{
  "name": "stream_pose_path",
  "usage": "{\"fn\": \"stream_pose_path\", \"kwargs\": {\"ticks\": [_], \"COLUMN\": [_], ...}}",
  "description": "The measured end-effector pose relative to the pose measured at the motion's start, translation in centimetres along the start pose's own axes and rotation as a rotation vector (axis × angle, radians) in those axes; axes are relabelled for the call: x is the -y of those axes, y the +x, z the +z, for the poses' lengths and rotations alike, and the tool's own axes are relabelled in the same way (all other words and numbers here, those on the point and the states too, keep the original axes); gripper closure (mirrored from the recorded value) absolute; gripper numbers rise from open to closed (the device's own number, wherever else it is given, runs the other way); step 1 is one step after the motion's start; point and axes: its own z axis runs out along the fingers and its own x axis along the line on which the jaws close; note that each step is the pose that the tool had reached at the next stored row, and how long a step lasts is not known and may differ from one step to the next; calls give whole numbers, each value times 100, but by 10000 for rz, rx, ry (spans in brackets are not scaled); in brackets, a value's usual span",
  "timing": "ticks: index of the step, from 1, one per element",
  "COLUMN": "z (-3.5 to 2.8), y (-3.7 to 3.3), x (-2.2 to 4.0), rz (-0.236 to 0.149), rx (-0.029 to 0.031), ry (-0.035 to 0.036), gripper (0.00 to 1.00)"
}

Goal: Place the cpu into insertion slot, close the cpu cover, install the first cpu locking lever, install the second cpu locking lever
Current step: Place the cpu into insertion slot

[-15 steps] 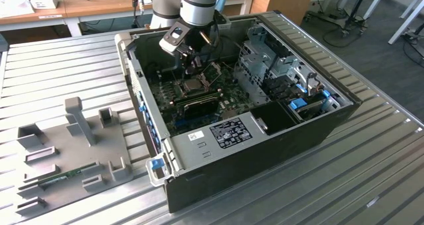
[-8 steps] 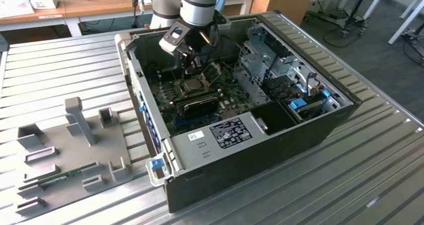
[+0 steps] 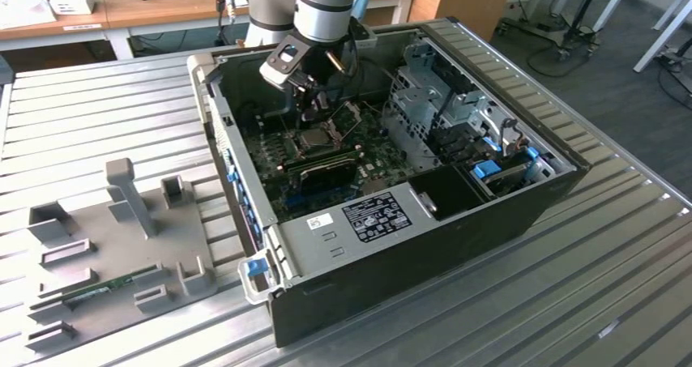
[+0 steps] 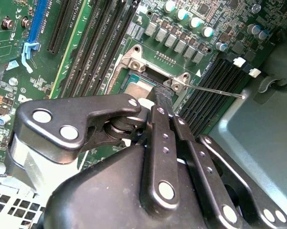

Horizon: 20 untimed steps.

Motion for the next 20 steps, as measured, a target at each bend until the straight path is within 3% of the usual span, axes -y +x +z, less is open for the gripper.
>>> {"fn": "stream_pose_path", "kwargs": {"ticks": [18, 20], "z": [0, 0], "y": [0, 0], "x": [0, 1], "rz": [1, 2], "rx": [5, 0], "ry": [136, 106], "gripper": [89, 89]}}
